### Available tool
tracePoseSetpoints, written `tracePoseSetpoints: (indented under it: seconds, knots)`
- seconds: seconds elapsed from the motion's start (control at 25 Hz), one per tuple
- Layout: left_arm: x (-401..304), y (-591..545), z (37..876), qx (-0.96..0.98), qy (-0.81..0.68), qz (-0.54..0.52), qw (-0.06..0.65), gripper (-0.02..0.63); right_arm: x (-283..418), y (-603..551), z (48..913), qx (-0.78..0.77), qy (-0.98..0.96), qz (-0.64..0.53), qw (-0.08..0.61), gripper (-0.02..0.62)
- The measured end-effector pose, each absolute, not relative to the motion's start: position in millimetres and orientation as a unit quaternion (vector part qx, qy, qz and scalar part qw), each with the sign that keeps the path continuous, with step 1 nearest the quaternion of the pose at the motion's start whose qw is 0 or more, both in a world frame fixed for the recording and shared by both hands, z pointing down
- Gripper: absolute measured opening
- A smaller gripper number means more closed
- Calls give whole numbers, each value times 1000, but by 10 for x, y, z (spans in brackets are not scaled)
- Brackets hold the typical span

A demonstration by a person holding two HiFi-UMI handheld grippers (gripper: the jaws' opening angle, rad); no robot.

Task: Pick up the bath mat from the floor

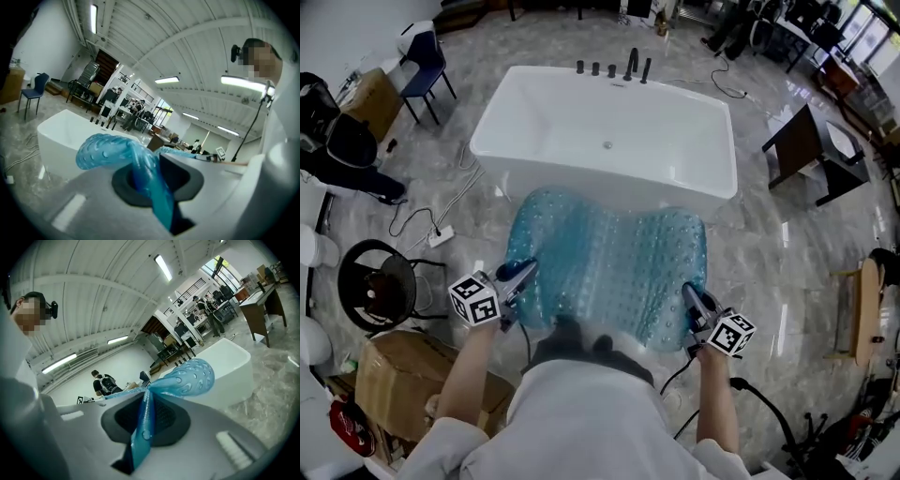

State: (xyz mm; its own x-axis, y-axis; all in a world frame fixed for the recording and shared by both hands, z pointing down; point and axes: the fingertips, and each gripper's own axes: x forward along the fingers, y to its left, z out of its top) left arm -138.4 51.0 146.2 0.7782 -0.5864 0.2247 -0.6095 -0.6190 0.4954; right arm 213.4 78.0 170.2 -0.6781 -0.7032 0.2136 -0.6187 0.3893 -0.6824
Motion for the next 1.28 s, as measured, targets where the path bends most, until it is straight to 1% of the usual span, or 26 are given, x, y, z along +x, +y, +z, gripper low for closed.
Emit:
tracePoseSetpoints:
  seconds: [0.16, 0.28, 0.44, 0.64, 0.84, 1.28]
  knots:
    - [-1234, 957, 1319, 900, -335, 7, 277, 48, 2254, 1101, 1539, -382, 839, -379, 77, 29]
    - [-1182, 1219, 1250, 901, -337, 5, 273, 48, 2295, 1301, 1479, -373, 845, -375, 80, 31]
    - [-1242, 1488, 1178, 901, -337, 4, 275, 46, 2232, 1558, 1413, -377, 843, -373, 84, 31]
    - [-1347, 1728, 1095, 903, -332, 7, 273, 48, 2085, 1755, 1286, -392, 835, -369, 109, 31]
    - [-1406, 1741, 1004, 907, -321, 3, 272, 48, 1956, 1797, 1212, -405, 828, -367, 124, 29]
    - [-1694, 1655, 928, 909, -321, -9, 267, 49, 1669, 1710, 1087, -414, 830, -353, 127, 32]
